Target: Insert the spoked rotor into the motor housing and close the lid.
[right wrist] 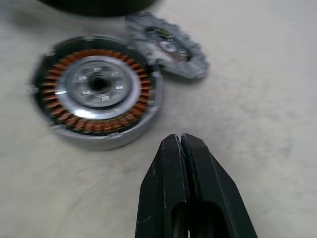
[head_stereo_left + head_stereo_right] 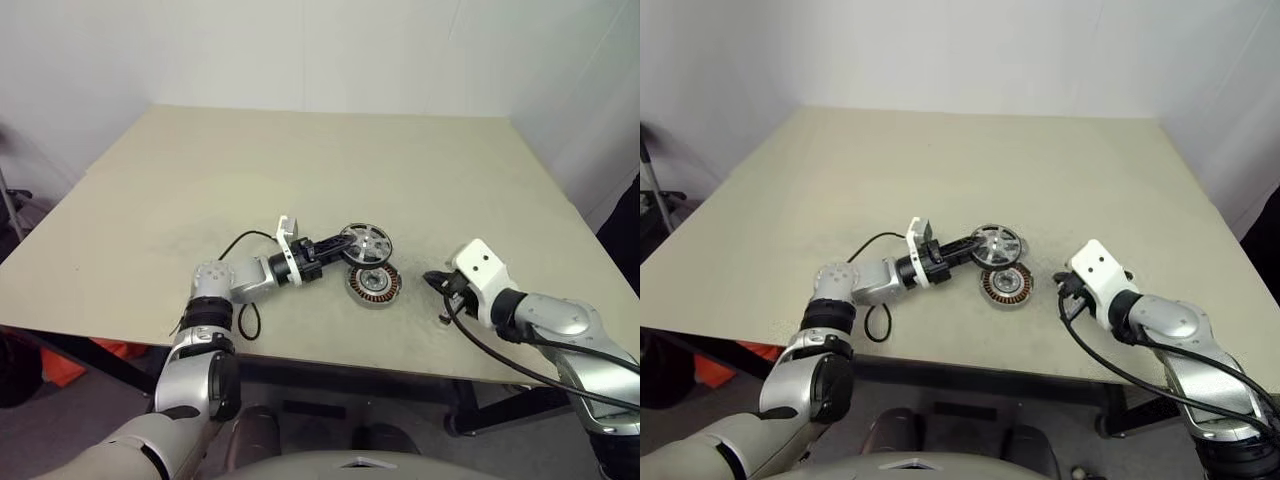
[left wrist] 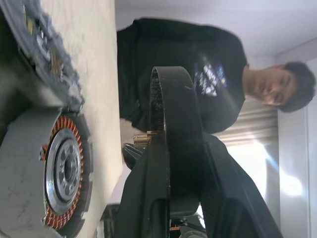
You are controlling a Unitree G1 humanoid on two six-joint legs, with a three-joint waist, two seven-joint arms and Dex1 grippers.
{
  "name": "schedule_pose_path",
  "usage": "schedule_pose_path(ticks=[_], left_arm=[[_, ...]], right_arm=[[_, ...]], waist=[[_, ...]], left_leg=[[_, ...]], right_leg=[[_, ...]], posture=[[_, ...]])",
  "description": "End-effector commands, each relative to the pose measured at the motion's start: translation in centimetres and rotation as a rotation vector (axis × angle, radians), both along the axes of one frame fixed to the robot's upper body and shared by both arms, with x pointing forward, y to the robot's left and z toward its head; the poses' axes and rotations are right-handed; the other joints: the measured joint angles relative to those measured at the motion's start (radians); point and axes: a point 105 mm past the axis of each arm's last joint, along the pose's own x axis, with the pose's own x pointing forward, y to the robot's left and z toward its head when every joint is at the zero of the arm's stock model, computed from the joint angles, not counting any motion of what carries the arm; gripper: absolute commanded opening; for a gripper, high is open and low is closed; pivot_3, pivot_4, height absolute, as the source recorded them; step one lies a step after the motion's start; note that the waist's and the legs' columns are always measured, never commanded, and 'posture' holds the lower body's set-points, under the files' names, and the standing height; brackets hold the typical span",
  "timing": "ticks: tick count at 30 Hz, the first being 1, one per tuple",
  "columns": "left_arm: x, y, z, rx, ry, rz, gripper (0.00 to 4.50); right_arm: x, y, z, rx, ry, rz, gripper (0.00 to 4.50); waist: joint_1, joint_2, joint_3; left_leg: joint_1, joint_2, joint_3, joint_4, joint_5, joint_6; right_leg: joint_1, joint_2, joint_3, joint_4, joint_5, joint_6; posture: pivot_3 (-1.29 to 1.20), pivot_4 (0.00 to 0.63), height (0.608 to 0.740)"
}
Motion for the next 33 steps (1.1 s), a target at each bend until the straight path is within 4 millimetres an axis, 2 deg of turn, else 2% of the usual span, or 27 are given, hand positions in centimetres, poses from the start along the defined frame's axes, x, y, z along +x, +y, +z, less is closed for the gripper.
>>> schedule_pose_path(ticks=[1,6,15,33], left_arm=[[0.0,-1.4,0.7,-0.017,-0.028,-0.051,0.55],[0.1,-2.8,0.3,0.004,-0.030,-0.076,0.55],[0.1,-3.4,-0.8,0.050,-0.030,-0.105,0.55],[-0.3,-3.5,-2.3,0.111,-0.027,-0.114,0.55]], right_arm=[[-0.9,0.8,1.3,0.012,-0.037,0.057,0.00],[-1.6,1.1,1.2,0.014,-0.028,0.073,0.00],[-2.6,1.4,1.1,0.017,-0.009,0.105,0.00],[-1.7,1.6,0.7,0.012,-0.020,0.109,0.00]], waist=[[0.003,0.000,0.000],[0.008,0.000,0.000],[0.009,0.001,0.000],[0.009,0.001,-0.001]], left_leg=[[0.000,0.000,0.000,0.000,0.000,0.000],[0.001,0.000,0.000,0.000,0.000,0.000],[0.002,0.000,0.000,0.000,0.000,0.000],[0.003,-0.005,0.000,0.000,-0.001,0.002]], right_leg=[[0.000,0.000,0.000,0.000,0.000,0.000],[0.001,-0.001,0.000,0.000,0.000,0.000],[0.002,-0.001,0.000,0.000,0.000,0.000],[0.003,-0.007,-0.001,0.000,0.000,0.000]], posture=[[0.00,0.000,0.740],[0.00,0.000,0.740],[0.00,0.000,0.740],[0.00,0.000,0.740]])
